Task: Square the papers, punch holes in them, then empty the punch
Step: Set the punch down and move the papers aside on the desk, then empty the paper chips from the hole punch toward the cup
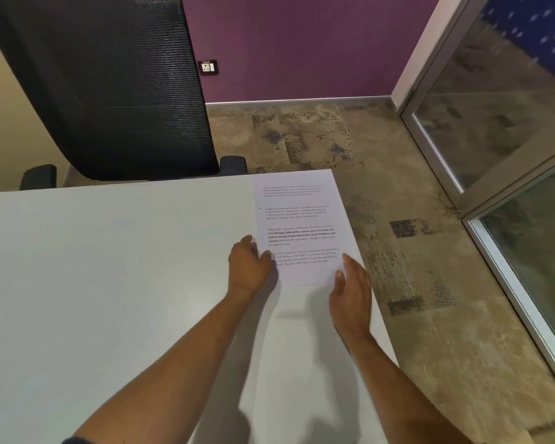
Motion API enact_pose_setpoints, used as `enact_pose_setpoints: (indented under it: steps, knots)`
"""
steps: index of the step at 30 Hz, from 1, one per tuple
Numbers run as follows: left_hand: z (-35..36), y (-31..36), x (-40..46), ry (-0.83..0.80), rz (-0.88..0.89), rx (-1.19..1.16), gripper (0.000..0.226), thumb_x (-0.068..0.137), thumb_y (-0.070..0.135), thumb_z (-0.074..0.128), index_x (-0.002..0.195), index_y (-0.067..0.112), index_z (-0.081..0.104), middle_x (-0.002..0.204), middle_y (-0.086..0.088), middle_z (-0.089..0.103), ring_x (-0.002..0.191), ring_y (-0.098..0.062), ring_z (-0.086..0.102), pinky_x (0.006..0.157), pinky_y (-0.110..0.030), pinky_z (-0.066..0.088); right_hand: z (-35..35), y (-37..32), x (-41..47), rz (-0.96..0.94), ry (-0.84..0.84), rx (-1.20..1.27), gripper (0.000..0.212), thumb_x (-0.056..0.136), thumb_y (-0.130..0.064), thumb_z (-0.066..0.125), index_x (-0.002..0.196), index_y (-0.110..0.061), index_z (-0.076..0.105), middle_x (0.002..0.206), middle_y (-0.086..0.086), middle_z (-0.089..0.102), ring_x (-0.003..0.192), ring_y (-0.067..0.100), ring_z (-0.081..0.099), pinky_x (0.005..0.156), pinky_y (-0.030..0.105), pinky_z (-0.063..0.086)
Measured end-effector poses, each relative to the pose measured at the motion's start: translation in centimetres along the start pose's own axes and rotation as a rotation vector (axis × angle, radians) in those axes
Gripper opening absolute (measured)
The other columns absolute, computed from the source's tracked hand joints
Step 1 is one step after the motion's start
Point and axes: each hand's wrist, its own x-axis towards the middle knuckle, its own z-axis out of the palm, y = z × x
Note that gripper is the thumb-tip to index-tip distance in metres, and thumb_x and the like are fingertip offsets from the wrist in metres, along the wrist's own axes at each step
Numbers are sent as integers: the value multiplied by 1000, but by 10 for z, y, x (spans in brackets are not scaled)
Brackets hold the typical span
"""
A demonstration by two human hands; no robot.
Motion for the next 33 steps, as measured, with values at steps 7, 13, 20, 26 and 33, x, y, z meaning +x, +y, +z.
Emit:
enact_pose_setpoints:
  steps: [7, 13, 20, 26, 33]
  knots:
    - [-47, -38, -73, 33, -74, -35, 41, 92, 16, 60, 131, 6, 53, 134, -11, 53, 121, -24, 54, 104, -38, 43, -5, -20, -83, -63, -161, 4, 45, 99, -27, 51, 142, -12, 46, 146, 5, 50, 136, 22, 41, 112, 34, 31]
    - [-93, -83, -154, -13, -5, 134, 29, 91, 13, 61, 119, 5, 62, 120, -9, 62, 107, -21, 62, 91, -20, 41, -15, -46, -148, -96, -288, 23, 45, 99, -29, 51, 141, -12, 49, 145, 5, 51, 136, 19, 42, 113, 28, 30]
    - [-147, -113, -232, -91, 2, 300, 32, 92, 21, 58, 123, 13, 60, 124, -2, 59, 115, -20, 54, 87, -21, 36, -16, -64, -228, -318, -177, 24, 36, 86, -15, 69, 116, 4, 67, 116, 17, 70, 109, 33, 66, 93, 45, 54]
    - [-196, -133, -279, -98, 13, 396, 31, 92, 18, 56, 121, 8, 61, 123, -7, 59, 113, -27, 54, 90, -29, 42, -14, -80, -288, -346, -230, -63, 38, 86, -23, 71, 119, -3, 68, 119, 10, 70, 112, 27, 66, 98, 38, 50]
    - [-244, -166, -318, -128, 47, 616, 21, 87, 18, 59, 103, 8, 67, 99, -6, 66, 92, -29, 59, 72, -37, 45, -10, -106, -347, -265, -432, -155, 46, 97, -34, 55, 136, -9, 55, 142, 5, 55, 136, 21, 46, 113, 22, 22]
